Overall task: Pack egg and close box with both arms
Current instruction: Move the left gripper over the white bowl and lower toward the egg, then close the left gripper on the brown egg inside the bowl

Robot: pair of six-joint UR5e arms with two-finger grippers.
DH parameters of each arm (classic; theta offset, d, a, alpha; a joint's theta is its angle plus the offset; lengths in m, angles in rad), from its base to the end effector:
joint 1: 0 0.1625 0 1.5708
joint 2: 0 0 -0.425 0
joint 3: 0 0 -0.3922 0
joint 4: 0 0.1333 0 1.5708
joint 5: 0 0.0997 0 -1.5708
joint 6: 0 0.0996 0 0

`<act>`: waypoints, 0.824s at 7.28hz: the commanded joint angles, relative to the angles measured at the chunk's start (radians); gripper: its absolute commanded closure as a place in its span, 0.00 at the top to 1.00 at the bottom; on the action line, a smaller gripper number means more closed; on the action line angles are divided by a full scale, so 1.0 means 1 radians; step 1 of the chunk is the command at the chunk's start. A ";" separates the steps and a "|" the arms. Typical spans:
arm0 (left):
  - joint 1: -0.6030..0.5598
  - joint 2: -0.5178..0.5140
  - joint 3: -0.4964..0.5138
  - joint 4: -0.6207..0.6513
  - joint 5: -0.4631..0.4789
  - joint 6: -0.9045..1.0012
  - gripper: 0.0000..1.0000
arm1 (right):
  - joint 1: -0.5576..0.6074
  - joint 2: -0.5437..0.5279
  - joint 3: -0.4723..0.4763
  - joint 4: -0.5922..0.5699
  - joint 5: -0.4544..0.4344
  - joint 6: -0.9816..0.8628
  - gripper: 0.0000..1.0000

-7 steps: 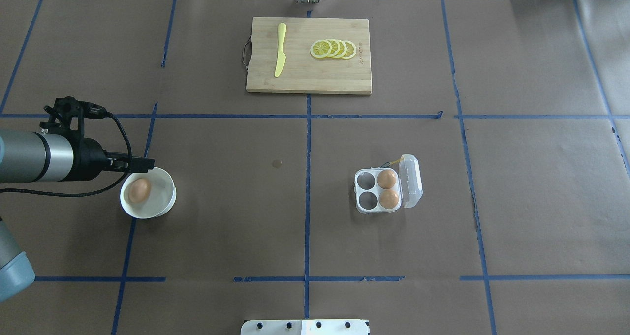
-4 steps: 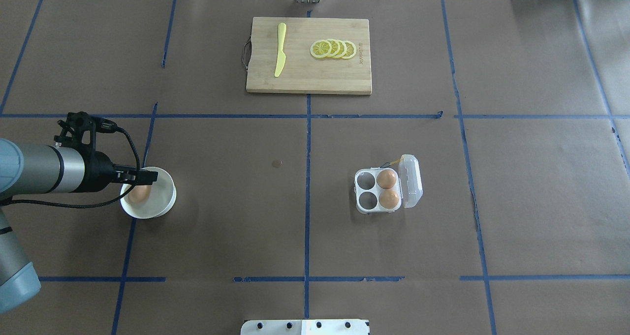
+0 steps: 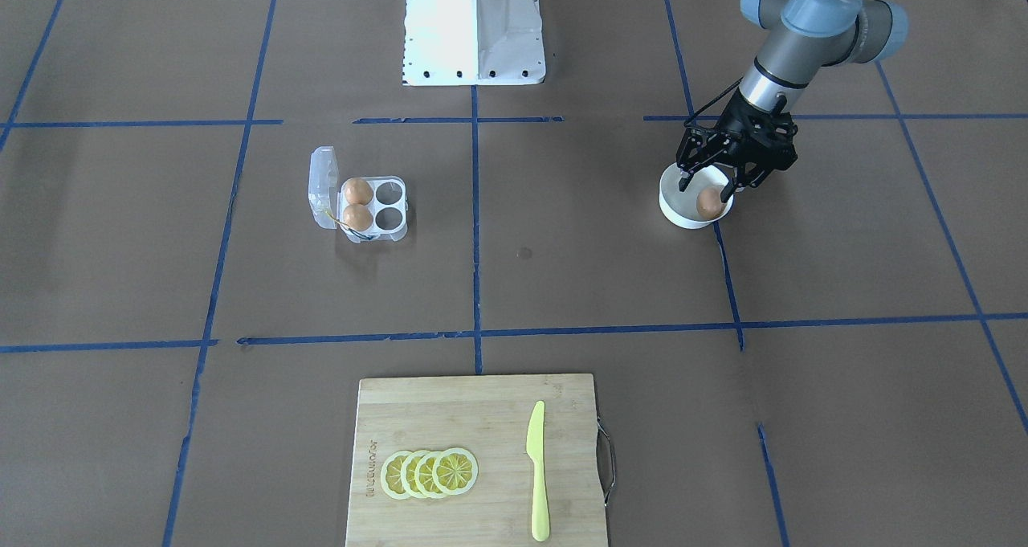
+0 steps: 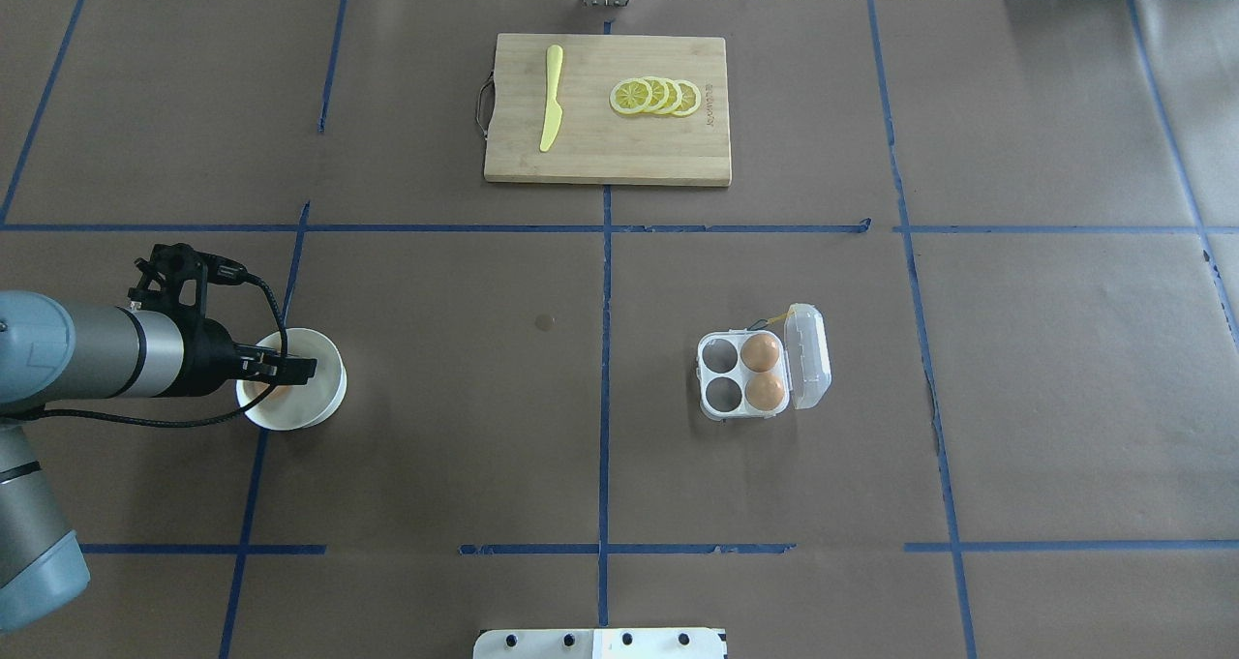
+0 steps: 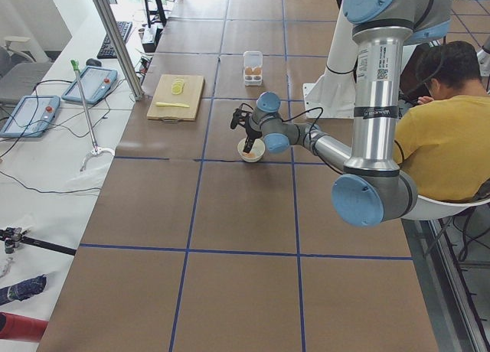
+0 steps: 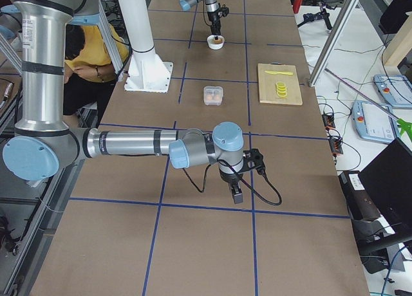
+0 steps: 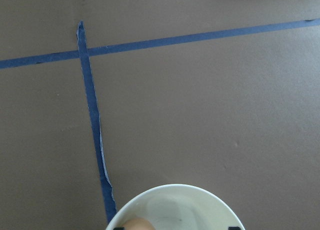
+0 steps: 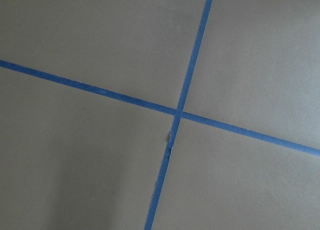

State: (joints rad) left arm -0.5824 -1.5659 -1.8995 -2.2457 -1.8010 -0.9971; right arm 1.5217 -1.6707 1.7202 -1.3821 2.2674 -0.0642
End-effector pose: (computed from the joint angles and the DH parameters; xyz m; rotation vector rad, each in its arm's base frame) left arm 0.3611 -0.3702 0.4314 0.3667 0.9477 0.1070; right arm 0.0465 -0.4671 0.6167 0.2340 -0.6924 -0.1912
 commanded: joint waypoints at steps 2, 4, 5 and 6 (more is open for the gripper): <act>0.012 -0.002 0.019 0.000 0.020 0.002 0.75 | 0.000 -0.001 -0.001 0.000 0.000 0.000 1.00; 0.013 -0.003 0.029 -0.002 0.020 0.002 0.75 | 0.000 -0.001 -0.001 0.000 0.000 0.000 1.00; 0.021 -0.008 0.036 -0.002 0.020 0.002 0.75 | 0.000 -0.001 -0.001 0.000 0.000 0.000 1.00; 0.027 -0.008 0.037 -0.002 0.022 0.002 0.75 | 0.000 -0.001 -0.001 0.000 -0.002 0.000 1.00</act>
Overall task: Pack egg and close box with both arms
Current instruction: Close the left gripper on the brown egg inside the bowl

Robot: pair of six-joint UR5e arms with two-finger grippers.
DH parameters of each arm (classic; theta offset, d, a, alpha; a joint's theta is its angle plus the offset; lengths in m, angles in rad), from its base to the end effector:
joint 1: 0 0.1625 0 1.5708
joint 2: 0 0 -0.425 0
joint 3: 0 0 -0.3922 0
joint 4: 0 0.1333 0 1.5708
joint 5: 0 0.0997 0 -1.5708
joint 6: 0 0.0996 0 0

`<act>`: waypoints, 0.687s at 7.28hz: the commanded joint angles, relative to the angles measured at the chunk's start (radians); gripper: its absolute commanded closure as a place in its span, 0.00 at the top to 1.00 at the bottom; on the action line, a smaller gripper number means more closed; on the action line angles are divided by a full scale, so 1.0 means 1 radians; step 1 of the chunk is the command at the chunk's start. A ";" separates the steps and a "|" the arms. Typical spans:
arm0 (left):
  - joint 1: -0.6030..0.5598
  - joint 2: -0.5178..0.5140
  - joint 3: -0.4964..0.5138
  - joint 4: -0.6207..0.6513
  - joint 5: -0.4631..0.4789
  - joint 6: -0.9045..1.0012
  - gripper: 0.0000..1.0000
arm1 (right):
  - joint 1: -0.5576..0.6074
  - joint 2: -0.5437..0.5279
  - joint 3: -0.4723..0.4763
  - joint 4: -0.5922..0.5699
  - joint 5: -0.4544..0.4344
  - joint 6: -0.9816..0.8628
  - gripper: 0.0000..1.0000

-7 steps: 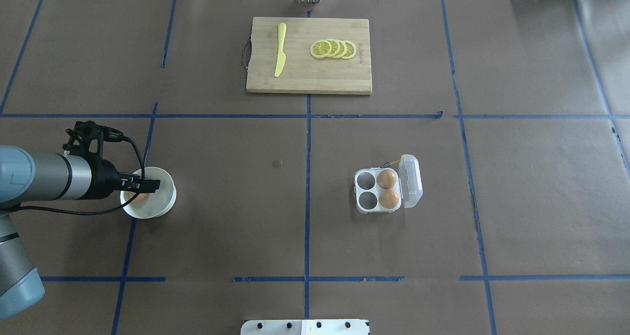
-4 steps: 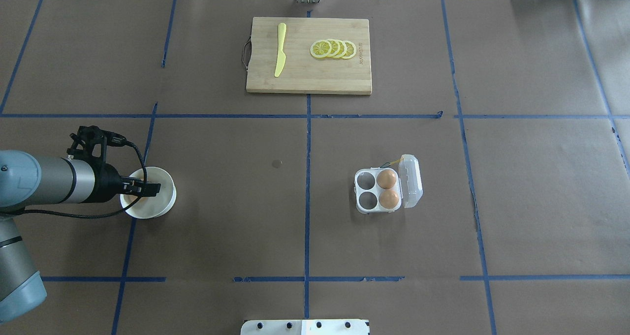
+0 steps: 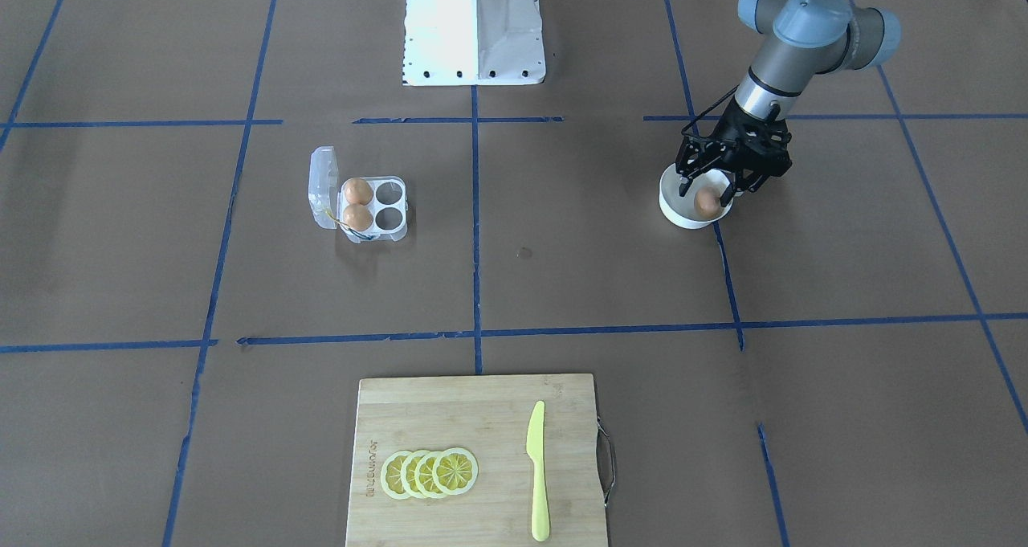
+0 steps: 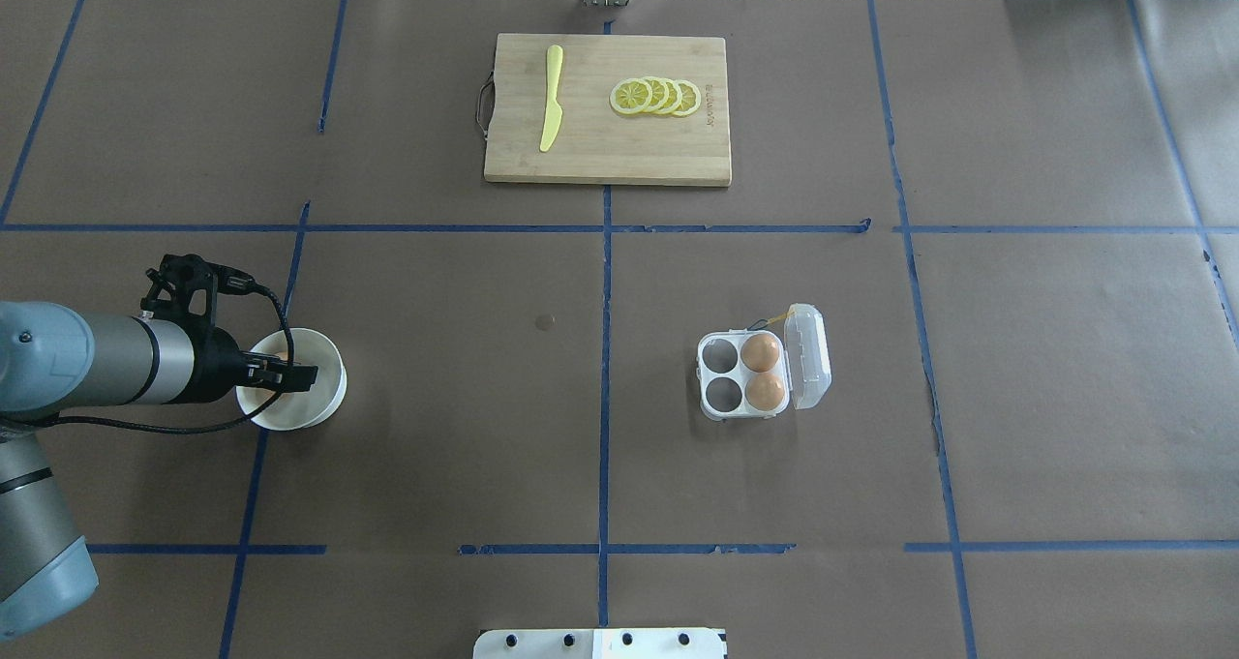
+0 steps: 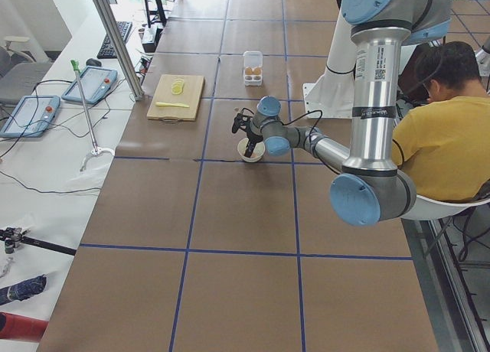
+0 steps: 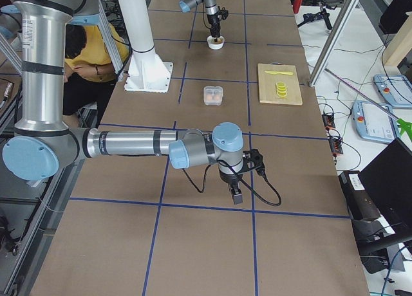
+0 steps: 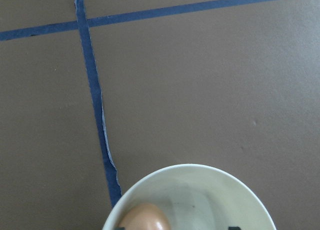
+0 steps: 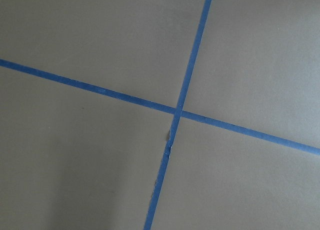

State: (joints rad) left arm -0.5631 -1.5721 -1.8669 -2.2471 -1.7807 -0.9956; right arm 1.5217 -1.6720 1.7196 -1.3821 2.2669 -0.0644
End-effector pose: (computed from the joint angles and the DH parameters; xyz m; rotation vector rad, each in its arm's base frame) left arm 0.3730 -0.3686 0.4449 0.3602 0.9212 0.1133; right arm 0.0466 -0.4665 0.6176 0.2323 -0.6920 -0.1907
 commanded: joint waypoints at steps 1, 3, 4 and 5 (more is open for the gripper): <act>0.011 -0.003 0.009 0.000 0.001 0.000 0.75 | 0.000 0.000 0.000 0.000 0.000 0.000 1.00; 0.018 -0.006 0.018 -0.002 0.001 0.000 0.75 | 0.000 0.000 0.000 0.000 -0.001 0.000 1.00; 0.018 -0.008 0.020 -0.002 0.001 0.000 0.75 | 0.000 0.000 0.000 0.000 -0.001 0.000 1.00; 0.018 -0.023 0.031 -0.002 0.001 0.000 0.75 | 0.000 0.000 0.000 0.000 -0.001 0.000 1.00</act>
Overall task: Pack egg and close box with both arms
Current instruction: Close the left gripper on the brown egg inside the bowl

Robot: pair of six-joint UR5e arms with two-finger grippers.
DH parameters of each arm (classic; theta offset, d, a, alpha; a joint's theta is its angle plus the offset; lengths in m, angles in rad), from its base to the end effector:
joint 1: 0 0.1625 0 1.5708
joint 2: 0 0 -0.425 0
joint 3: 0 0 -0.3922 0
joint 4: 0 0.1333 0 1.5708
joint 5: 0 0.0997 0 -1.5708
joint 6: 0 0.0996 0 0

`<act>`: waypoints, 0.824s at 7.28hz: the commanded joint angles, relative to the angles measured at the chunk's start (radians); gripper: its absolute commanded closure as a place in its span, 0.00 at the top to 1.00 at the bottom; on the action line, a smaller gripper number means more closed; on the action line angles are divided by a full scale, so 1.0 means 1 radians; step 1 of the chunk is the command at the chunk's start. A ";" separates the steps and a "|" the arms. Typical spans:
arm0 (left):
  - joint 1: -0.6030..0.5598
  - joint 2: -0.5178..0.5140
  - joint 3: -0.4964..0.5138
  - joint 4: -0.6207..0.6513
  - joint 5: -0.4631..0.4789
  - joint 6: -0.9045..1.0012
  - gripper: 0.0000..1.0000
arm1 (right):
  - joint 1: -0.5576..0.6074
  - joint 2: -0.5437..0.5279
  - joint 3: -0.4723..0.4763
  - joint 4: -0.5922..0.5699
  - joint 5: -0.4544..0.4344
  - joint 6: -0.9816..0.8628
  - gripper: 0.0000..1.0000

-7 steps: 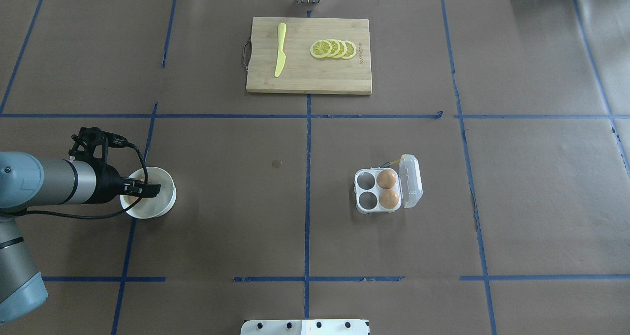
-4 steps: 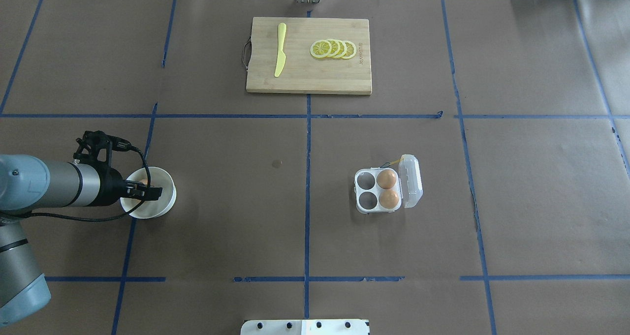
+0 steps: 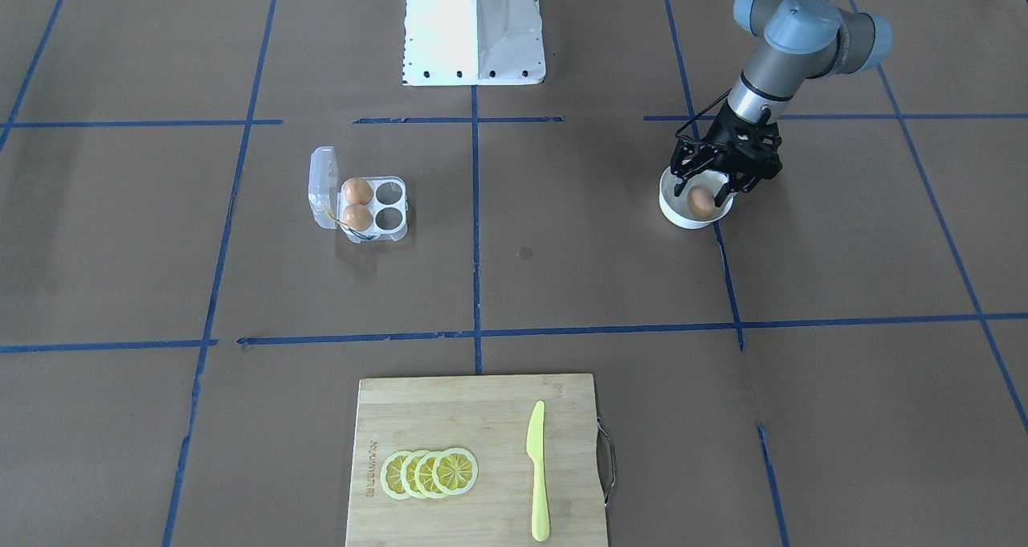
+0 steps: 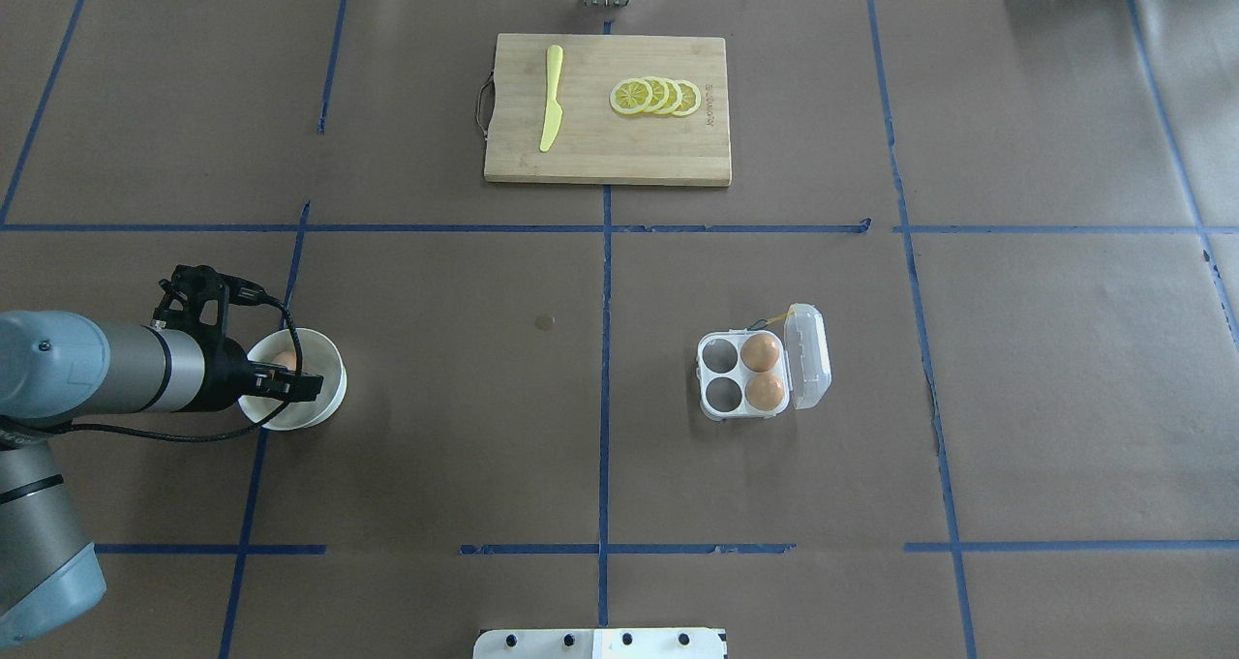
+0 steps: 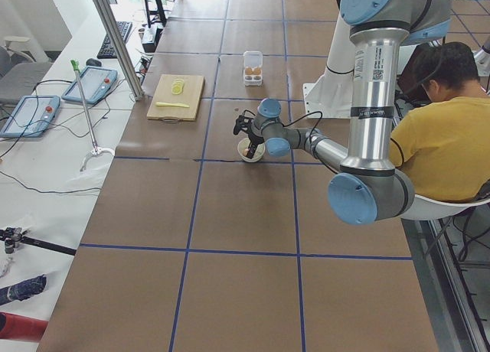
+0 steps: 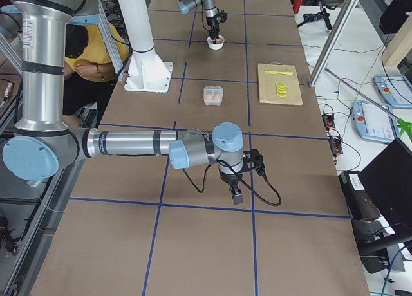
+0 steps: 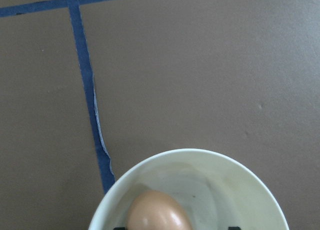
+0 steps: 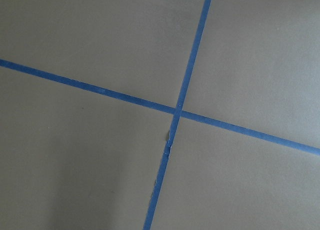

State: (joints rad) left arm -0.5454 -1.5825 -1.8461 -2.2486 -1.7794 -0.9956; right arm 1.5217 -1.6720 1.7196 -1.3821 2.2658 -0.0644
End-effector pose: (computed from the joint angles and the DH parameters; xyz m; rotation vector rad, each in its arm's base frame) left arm 0.3844 -0.3650 0.4500 0.3482 0.9166 0.1280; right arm 0.0467 -0.4665 0.6177 0.2323 -0.6909 -0.1905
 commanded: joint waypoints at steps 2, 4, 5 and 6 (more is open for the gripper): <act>0.001 -0.043 0.024 0.001 0.000 0.000 0.75 | 0.000 0.000 0.000 0.000 0.001 0.000 1.00; 0.001 -0.045 0.033 0.000 0.000 0.002 0.75 | 0.000 0.000 0.000 0.000 0.000 0.000 1.00; -0.001 -0.044 0.031 0.000 0.000 0.000 0.66 | 0.000 0.000 0.000 0.000 0.000 0.000 1.00; -0.001 -0.044 0.030 -0.002 0.000 0.005 0.34 | 0.000 0.000 -0.002 0.000 0.000 0.000 1.00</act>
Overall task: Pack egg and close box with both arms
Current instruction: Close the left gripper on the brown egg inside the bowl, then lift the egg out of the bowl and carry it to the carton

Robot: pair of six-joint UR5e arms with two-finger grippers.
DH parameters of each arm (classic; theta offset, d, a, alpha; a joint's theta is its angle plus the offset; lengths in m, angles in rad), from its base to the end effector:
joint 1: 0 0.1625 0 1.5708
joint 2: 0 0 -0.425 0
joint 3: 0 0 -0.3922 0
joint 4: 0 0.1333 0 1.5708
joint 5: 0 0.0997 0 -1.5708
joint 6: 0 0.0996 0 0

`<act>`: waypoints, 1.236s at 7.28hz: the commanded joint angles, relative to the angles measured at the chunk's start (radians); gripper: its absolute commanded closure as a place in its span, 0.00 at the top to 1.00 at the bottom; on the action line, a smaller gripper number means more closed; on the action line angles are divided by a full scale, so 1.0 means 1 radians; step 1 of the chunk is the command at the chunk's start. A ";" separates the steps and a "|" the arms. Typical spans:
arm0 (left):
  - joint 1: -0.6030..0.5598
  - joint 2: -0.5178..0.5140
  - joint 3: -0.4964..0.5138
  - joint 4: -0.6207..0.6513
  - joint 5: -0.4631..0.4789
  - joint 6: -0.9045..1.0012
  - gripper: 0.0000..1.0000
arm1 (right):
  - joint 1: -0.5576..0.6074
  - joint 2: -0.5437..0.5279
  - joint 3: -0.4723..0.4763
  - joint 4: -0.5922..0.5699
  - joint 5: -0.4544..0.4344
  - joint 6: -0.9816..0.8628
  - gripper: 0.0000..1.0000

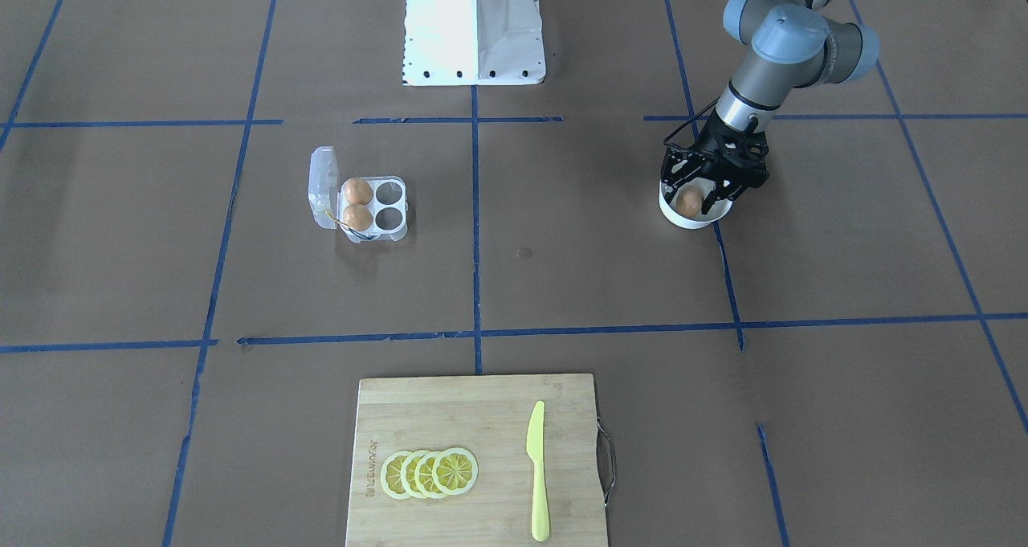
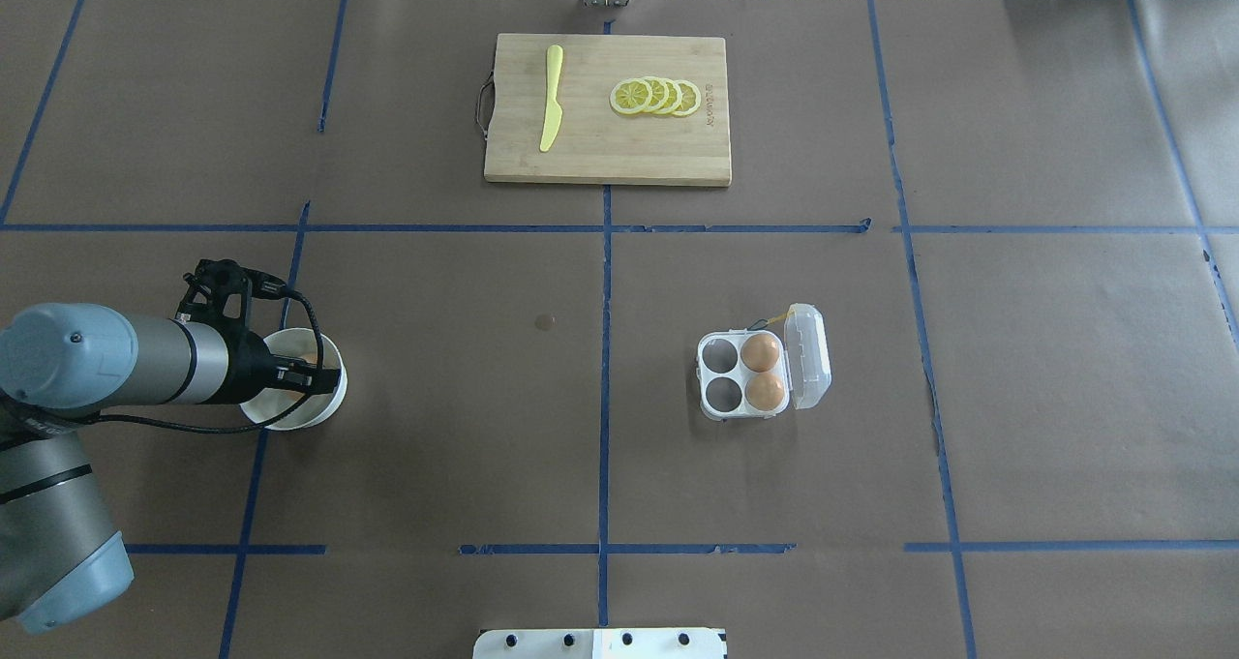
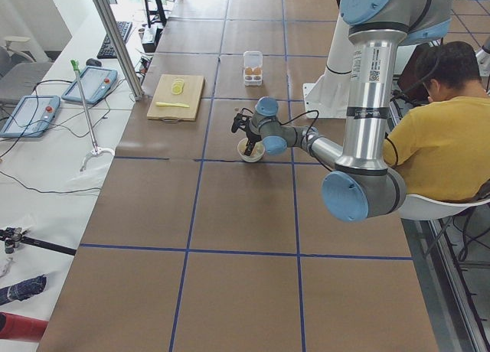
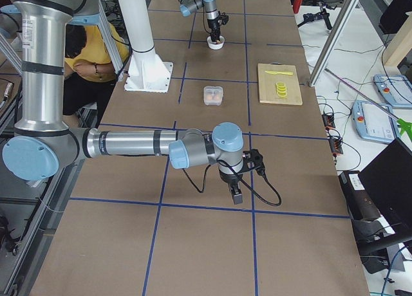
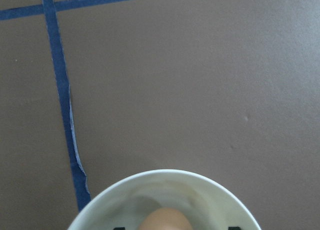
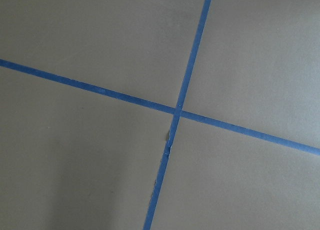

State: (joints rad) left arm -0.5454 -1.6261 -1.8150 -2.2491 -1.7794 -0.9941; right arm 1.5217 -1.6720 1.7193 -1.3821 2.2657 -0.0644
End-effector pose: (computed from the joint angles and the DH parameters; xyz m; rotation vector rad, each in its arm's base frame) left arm 0.3987 -0.3737 0.4429 0.3561 0.9271 0.1307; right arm 0.0467 -0.4665 0.6179 0.2320 -0.6908 -0.1904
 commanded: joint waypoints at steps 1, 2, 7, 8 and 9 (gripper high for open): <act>-0.004 0.000 -0.004 -0.001 0.000 0.052 0.18 | 0.000 0.000 -0.001 0.000 0.000 0.000 1.00; -0.011 0.011 -0.013 -0.003 -0.002 0.107 0.11 | 0.000 0.000 0.000 0.000 0.000 0.000 1.00; -0.118 -0.004 -0.081 -0.039 -0.006 0.309 0.05 | 0.000 0.003 0.000 0.000 0.000 0.002 1.00; -0.149 -0.006 -0.076 -0.150 -0.008 0.401 0.05 | 0.000 0.003 0.000 0.000 0.000 0.002 1.00; -0.146 -0.036 -0.066 -0.235 -0.006 0.449 0.00 | 0.000 0.003 0.000 0.000 0.001 0.002 1.00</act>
State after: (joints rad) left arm -0.6786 -1.6369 -1.8881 -2.3804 -1.7860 -0.6263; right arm 1.5217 -1.6691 1.7196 -1.3821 2.2660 -0.0631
